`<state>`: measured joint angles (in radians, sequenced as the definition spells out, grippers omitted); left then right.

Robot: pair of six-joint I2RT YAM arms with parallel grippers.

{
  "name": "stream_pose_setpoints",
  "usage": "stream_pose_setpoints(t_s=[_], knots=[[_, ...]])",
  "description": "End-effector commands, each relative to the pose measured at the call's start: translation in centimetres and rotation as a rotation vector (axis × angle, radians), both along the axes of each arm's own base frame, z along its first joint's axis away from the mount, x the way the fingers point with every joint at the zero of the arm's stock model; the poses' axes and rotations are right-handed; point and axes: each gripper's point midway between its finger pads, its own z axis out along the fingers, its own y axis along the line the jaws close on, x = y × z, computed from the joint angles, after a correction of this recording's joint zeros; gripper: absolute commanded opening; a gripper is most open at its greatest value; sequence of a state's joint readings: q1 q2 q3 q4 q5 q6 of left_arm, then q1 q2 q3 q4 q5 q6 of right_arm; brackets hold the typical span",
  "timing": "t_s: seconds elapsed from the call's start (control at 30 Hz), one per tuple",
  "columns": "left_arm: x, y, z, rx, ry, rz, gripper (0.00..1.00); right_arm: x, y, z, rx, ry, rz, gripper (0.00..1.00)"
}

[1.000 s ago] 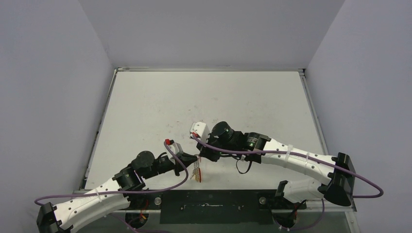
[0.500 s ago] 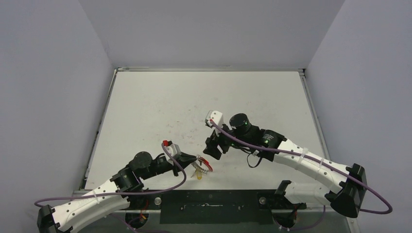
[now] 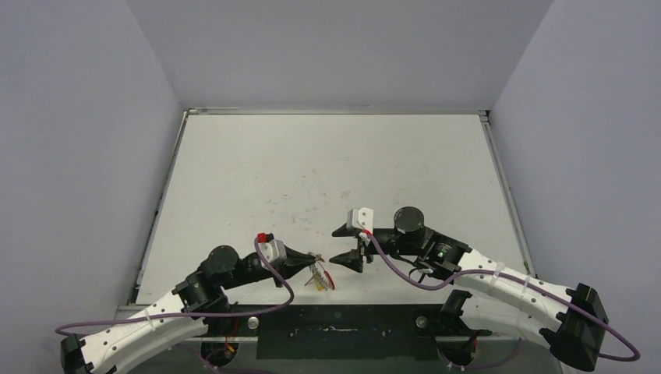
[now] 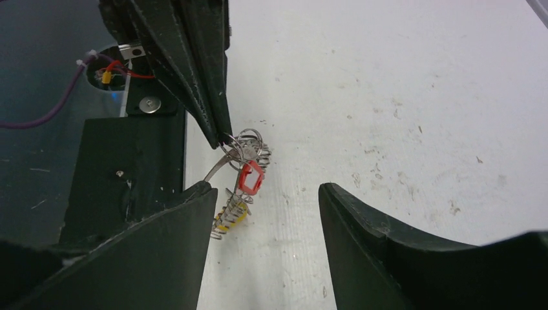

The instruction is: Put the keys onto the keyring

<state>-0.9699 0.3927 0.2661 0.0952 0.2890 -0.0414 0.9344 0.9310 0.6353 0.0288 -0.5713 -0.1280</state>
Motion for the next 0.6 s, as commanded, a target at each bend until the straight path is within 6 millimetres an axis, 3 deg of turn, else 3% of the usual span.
stream_pose_setpoints(t_s=[0.0, 0.1, 0.33, 0.57], knots=[[-1.4, -0.7, 3.2, -0.092, -0.098, -0.099, 0.00, -1.3, 2.0, 3.6, 0.167, -0.166, 0.181, 0.54], [-1.8, -1.0, 3.3, -0.096, -0.105, -0.127, 0.00, -1.8, 2.8, 2.8, 0.145, -0.132, 0.241, 0.42], [-1.9, -1.3, 3.5, -0.102, -0.109, -0.145, 0.00, -3.0, 3.5, 1.9, 0.128, -0.101, 0.343, 0.38], [-1.8, -1.4, 3.4, -0.101, -0.108, -0.144, 0.00, -3.5, 3.5, 1.6, 0.118, -0.089, 0.373, 0.11]])
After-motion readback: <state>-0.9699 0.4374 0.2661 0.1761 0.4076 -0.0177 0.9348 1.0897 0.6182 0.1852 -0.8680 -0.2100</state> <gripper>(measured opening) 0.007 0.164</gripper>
